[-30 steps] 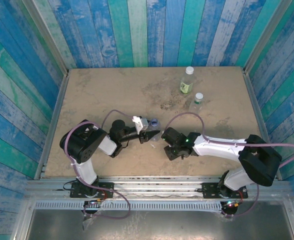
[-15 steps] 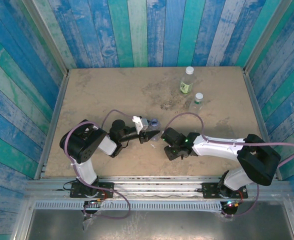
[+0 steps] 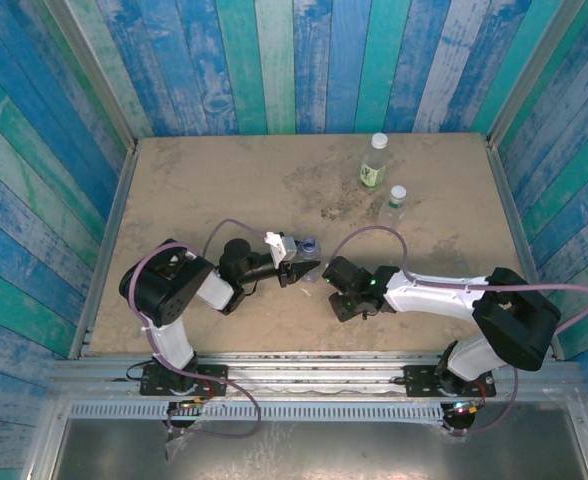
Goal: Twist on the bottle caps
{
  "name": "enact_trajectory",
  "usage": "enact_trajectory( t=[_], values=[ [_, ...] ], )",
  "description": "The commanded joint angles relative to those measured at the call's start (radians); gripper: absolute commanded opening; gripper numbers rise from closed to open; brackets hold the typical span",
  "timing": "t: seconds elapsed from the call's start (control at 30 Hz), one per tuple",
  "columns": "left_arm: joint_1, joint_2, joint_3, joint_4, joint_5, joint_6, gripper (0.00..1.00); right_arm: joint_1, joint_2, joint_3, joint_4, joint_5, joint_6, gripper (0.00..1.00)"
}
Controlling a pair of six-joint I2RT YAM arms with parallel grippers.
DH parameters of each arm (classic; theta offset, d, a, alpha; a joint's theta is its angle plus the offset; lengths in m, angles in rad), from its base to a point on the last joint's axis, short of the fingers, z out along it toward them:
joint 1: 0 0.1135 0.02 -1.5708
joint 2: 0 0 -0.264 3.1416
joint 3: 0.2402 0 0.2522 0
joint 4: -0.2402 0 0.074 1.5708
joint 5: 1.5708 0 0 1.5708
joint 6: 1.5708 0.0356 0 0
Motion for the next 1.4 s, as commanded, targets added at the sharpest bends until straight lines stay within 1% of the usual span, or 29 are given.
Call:
enact_trajectory(
  t=[0.0,0.13,0.3,0.47,0.67,0.83,1.07,1.37],
  values=[
    [0.004,-0.029,-0.002,-0.082,0.011,0.007,0.52,0.008,-0.003,-0.001,-0.015,0.012,-0.003,0.35],
    [0.004,-0.034,-0.002,-0.087,0.013,0.007,0.52,0.008,-0.049,0.011,-0.051,0.013,-0.012,0.35],
    [0.004,-0.033,-0.002,-0.089,0.012,0.007,0.52,0.003,-0.131,0.063,-0.146,0.021,-0.02,0.35],
    [0.005,-0.033,-0.003,-0.098,0.012,0.008,0.52,-0.014,-0.169,0.186,-0.276,0.007,-0.052,0.35],
    [0.005,-0.029,0.007,-0.114,0.026,0.019,0.51,-0.023,-0.172,0.359,-0.383,-0.034,-0.106,0.35],
    [0.005,-0.031,0.012,-0.13,0.03,0.023,0.51,-0.036,-0.149,0.478,-0.404,-0.083,-0.143,0.35],
    [0.005,-0.04,0.014,-0.163,0.038,0.034,0.49,-0.072,-0.057,0.644,-0.455,-0.118,-0.216,0.35],
    [0.005,-0.037,0.02,-0.181,0.048,0.043,0.48,-0.138,0.052,0.761,-0.502,-0.167,-0.289,0.35]
  ],
)
